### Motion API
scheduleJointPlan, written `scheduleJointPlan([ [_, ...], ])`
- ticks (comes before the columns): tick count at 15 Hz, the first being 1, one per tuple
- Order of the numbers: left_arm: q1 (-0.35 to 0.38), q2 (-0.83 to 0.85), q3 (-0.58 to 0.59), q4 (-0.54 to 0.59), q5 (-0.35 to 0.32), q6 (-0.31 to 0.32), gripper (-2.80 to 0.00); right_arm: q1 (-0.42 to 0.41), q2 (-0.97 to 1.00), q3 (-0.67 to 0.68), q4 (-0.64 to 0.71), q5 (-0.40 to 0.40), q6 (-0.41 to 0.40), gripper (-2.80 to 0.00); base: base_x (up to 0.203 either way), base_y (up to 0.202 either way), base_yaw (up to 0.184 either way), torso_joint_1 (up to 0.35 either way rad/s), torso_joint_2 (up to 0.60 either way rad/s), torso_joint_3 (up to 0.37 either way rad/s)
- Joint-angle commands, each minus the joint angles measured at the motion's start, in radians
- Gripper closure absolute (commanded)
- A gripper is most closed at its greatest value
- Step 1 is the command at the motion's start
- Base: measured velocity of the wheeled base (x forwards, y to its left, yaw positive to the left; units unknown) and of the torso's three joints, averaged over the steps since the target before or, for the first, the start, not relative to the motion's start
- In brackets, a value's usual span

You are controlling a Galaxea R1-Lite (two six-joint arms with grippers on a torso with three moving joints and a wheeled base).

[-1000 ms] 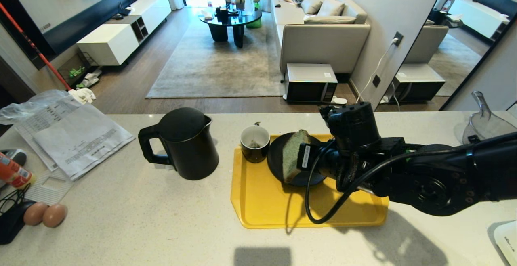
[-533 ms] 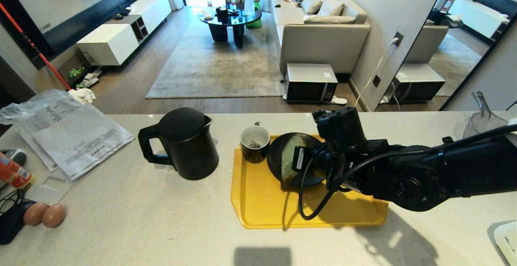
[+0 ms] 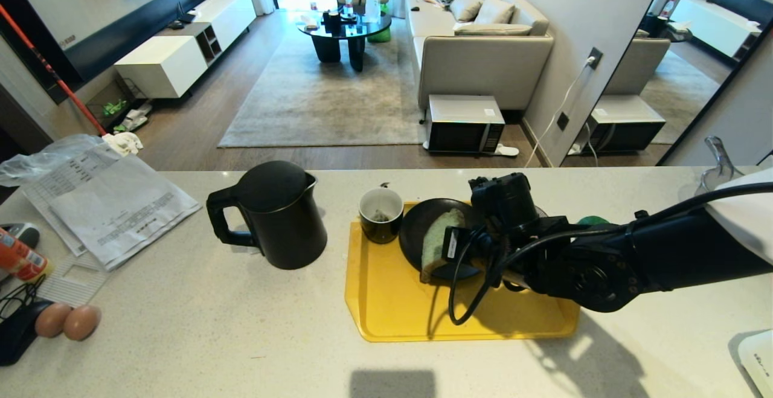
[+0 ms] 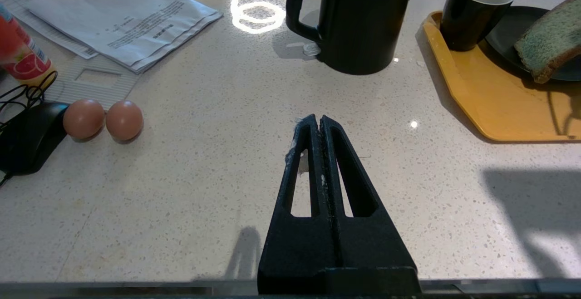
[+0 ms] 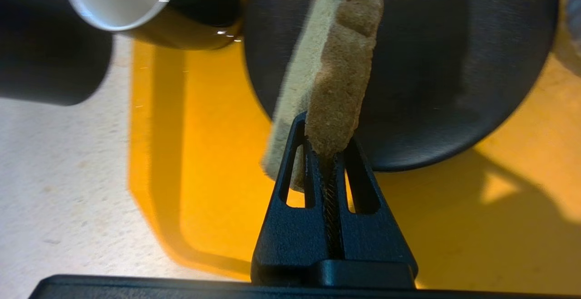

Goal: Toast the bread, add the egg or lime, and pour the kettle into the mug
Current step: Put the baked bread on a plate

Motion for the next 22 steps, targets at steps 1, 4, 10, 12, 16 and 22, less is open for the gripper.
scheduleJointPlan([
  [1,0.001,-0.002,0.015,-0.001,0.000,0.000,0.00,-0.028,0.011,0.000,-0.002,-0.001,0.000,0.00,0.000,0.000,0.000,0.000,0.00,0.000],
  [4,0.000,-0.002,0.015,-0.001,0.000,0.000,0.00,-0.060,0.007,0.018,-0.002,-0.001,-0.013,0.00,0.000,0.000,0.000,0.000,0.00,0.000],
  [10,0.001,-0.002,0.015,-0.001,0.000,-0.001,0.00,-0.093,-0.030,0.076,-0.001,0.002,-0.042,0.00,0.000,0.000,0.000,0.000,0.00,0.000],
  [12,0.001,-0.002,0.015,-0.001,0.000,0.000,0.00,-0.093,-0.035,0.098,-0.001,0.003,-0.042,0.00,0.000,0.000,0.000,0.000,0.00,0.000],
  [16,0.001,-0.002,0.015,-0.001,0.000,0.000,0.00,-0.084,-0.028,0.116,-0.001,0.006,-0.042,0.00,0.000,0.000,0.000,0.000,0.00,0.000],
  [22,0.001,-0.002,0.015,-0.001,0.000,0.000,0.00,-0.043,0.003,0.108,-0.001,0.006,-0.039,0.00,0.000,0.000,0.000,0.000,0.00,0.000],
])
